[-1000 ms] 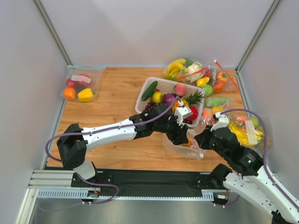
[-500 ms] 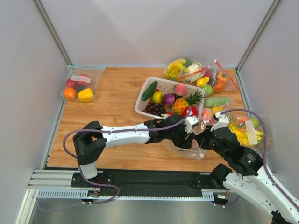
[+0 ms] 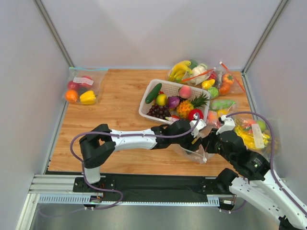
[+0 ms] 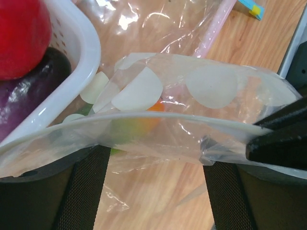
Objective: Open the zip-top bag and remove the fake food
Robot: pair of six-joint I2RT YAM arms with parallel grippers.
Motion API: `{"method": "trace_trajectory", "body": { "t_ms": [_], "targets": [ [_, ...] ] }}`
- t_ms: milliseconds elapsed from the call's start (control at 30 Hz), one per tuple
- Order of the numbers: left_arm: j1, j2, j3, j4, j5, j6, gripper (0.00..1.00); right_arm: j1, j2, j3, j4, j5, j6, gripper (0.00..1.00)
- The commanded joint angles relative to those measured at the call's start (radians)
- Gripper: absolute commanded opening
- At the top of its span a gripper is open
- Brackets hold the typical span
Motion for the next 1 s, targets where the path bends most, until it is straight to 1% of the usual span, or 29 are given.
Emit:
{"method": "trace_trajectory", "body": {
  "t_ms": [0,67,133,233,267,367,400,533,600,733,767,867,967],
  "targets": [
    [-0.003,0.054,0.029,0.068,0.029,0.111,0.82,0.004,0.001,0.036,0.027,0.001,-0.007,0.00],
    [-0.003,0.077,0.021,0.088,0.043,0.124,0.84,0.004,0.003,0.038,0.031,0.001,-0.013,0.00],
    [-0.003,0.083,0.011,0.114,0.019,0.115,0.85,0.003,0.001,0.036,0.031,0.001,-0.015,0.00],
    [-0.003,0.082,-0.032,0.189,-0.007,0.111,0.87,0.004,0.003,0.028,0.040,-0.005,-0.015,0.00],
    [-0.005,0.076,-0.048,0.253,-0.012,0.116,0.88,0.004,0.003,0.022,0.043,-0.011,-0.015,0.00],
    [-0.003,0.078,-0.075,0.320,-0.006,0.165,0.89,0.004,0.011,0.019,0.052,-0.022,-0.018,0.00],
    [-0.003,0.085,-0.071,0.318,0.020,0.185,0.89,0.006,0.017,0.021,0.055,-0.025,-0.018,0.00],
    [-0.003,0.128,-0.008,0.246,0.108,0.272,0.89,0.004,0.034,0.030,0.069,-0.029,-0.026,0.00],
    [-0.003,0.140,0.003,0.223,0.151,0.291,0.89,0.004,0.037,0.031,0.072,-0.033,-0.026,0.00],
    [-0.003,0.158,0.052,0.163,0.200,0.352,0.89,0.004,0.031,0.019,0.104,-0.043,-0.018,0.00],
    [-0.003,0.175,0.066,0.115,0.212,0.363,0.89,0.004,0.029,0.013,0.112,-0.052,-0.010,0.00],
    [-0.003,0.201,0.104,0.039,0.260,0.406,0.89,0.003,0.029,0.009,0.136,-0.066,-0.001,0.00],
    [-0.006,0.209,0.118,-0.005,0.289,0.443,0.89,0.004,0.032,0.012,0.146,-0.054,0.002,0.00]
  ]
}}
